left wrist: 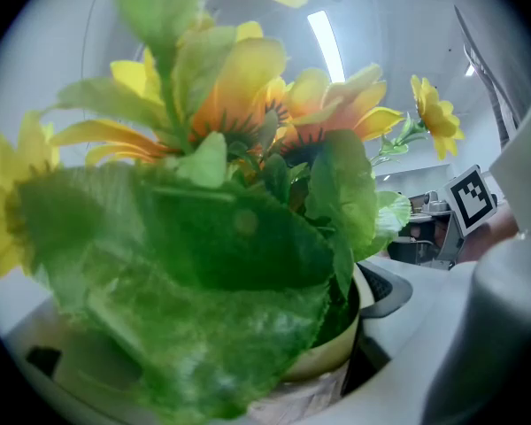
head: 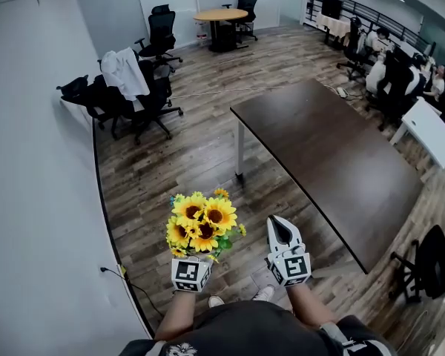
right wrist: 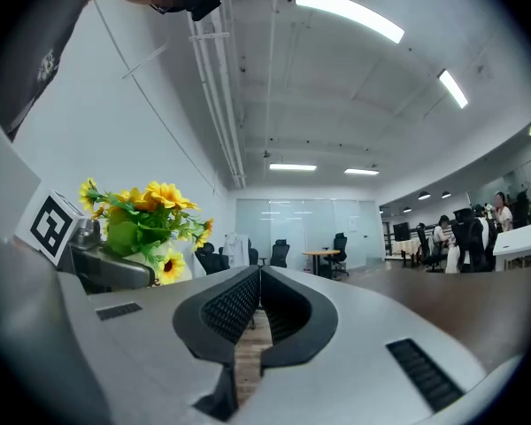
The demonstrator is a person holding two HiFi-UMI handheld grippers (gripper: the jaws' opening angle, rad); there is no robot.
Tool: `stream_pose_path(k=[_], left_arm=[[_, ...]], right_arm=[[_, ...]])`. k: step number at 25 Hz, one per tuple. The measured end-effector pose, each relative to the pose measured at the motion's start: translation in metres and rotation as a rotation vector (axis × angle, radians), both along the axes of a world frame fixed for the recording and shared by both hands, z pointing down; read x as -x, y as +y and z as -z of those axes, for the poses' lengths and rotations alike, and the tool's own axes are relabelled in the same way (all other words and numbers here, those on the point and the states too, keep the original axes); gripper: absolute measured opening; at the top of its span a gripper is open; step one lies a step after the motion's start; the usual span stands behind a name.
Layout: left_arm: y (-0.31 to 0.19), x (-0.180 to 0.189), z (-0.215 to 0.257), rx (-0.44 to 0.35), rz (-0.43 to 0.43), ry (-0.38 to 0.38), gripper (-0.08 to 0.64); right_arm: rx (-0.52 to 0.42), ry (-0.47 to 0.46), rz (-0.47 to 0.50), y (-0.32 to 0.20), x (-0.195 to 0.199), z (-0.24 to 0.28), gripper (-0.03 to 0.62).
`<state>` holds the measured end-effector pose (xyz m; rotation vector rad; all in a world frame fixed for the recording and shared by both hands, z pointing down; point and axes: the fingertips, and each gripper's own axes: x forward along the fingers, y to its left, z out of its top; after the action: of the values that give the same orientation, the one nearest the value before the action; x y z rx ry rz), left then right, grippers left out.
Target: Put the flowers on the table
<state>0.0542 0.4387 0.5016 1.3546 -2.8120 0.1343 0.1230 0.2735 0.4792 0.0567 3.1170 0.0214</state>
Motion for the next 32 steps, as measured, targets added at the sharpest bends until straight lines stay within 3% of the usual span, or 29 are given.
stream_pose_path(k=[4,19,32], left_arm=[[-0.051,-0.007,0.007,0.01,-0.017,0.004,0.554],[-0.161,-0.019,0.008,0.005,-0.105,0.02,0.554],[-0.217,0.032,-0.007,0.013,-0.219,0.045,0.552]], right_arm=[[0.016,0.002,-0.003,-0.049,-0.011,0.004,0.023],[0.026,0.004,-0.06,-0.152,-0.034,-0.008,0.023],[-0.002,0.071,-0.116,-0.181,0.008,-0.021,0.023]])
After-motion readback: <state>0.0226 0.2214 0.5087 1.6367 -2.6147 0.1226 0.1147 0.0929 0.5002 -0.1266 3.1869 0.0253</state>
